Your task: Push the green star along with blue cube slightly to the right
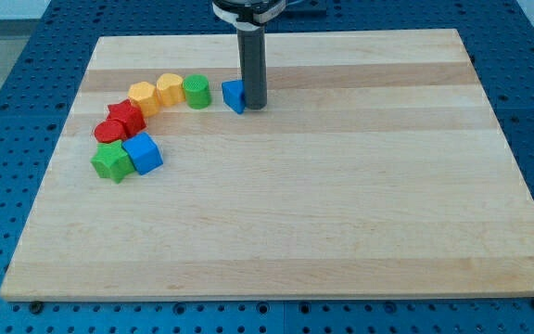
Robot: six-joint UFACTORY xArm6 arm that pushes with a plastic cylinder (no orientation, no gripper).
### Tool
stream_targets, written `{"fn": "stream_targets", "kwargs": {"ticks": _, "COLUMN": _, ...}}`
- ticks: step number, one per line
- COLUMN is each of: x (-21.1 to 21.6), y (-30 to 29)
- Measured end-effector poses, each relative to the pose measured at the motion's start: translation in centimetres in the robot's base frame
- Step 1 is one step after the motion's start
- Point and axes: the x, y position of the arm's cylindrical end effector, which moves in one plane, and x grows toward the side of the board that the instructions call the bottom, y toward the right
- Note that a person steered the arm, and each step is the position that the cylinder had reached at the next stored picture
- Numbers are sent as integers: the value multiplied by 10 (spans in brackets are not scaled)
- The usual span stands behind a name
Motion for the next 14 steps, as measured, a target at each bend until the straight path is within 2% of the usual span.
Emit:
{"fn": "stream_targets", "kwargs": {"ticks": 4, "x": 0, "y": -28}}
{"fn": "stream_targets", "kwargs": {"ticks": 5, "x": 28, "y": -16}}
{"fn": "stream_targets", "kwargs": {"ticks": 6, "x": 74, "y": 5}}
{"fn": "stream_targets", "kwargs": {"ticks": 7, "x": 143, "y": -23}}
{"fn": "stream_targets", "kwargs": {"ticks": 8, "x": 196, "y": -106}}
{"fn": "stream_targets", "kwargs": {"ticks": 9, "x": 186, "y": -200}}
{"fn": "stream_targets", "kwargs": {"ticks": 10, "x": 164, "y": -234}}
{"fn": "stream_targets", "kwargs": {"ticks": 11, "x": 135, "y": -229}}
{"fn": "stream_targets", "kwargs": {"ticks": 12, "x": 124, "y": -225}}
{"fn": "stream_targets", "kwargs": {"ticks": 14, "x": 106, "y": -179}}
